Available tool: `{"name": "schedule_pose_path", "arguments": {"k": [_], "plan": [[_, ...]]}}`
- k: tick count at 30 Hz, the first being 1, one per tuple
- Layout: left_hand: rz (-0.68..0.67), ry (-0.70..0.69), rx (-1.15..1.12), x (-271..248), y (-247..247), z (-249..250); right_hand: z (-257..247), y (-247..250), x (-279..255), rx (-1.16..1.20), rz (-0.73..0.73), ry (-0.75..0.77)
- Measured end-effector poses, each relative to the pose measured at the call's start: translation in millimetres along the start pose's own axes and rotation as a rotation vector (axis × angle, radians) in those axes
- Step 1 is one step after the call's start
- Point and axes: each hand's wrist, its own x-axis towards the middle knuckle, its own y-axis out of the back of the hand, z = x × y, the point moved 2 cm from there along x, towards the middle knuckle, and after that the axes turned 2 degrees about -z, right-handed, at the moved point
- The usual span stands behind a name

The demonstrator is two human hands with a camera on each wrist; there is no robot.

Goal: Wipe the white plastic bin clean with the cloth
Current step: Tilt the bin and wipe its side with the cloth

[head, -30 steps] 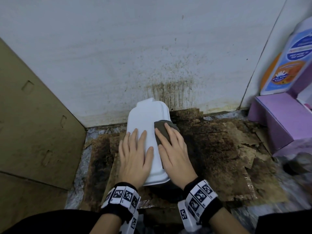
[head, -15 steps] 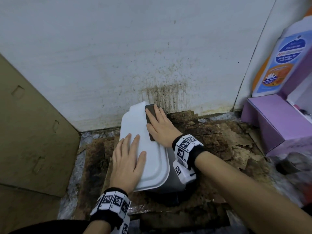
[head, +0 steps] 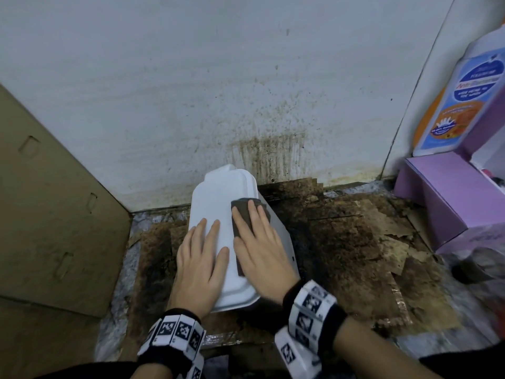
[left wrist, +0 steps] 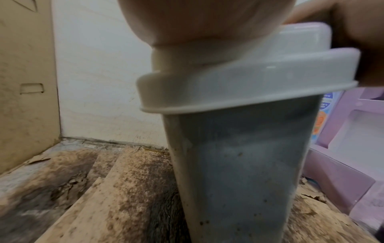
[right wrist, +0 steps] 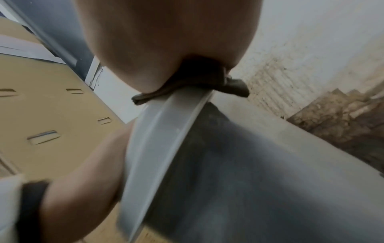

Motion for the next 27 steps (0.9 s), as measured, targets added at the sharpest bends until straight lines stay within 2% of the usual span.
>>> {"name": "schedule_pose_path", "arguments": {"k": [6, 9, 13, 17, 20, 23, 27], "plan": [[-0.029, 0.026, -0.008, 0, 1, 8, 23, 30, 75, 0.02, -0.144, -0.043], [-0.028, 0.025, 0.004, 1, 2, 10, 31, 36, 90, -0.011, -0.178, -0.037], [-0.02, 0.001, 0.018, 1, 0, 14, 27, 31, 69, 0.029, -0.128, -0.036], [-0.01, -0.008, 0.031, 1, -1, 13, 16, 8, 5, -0.026, -0.009, 0.043], [-0.005, -0.008, 0.04, 0, -1, 11, 7, -2, -29, -0.022, -0.004, 0.057], [-0.007, 0.0, 0.045, 0, -1, 8, 4, 2, -21, -0.065, 0.003, 0.04], [-0.018, 0.014, 0.033, -1, 1, 4, 12, 12, 25, -0.046, -0.062, 0.023]]}}
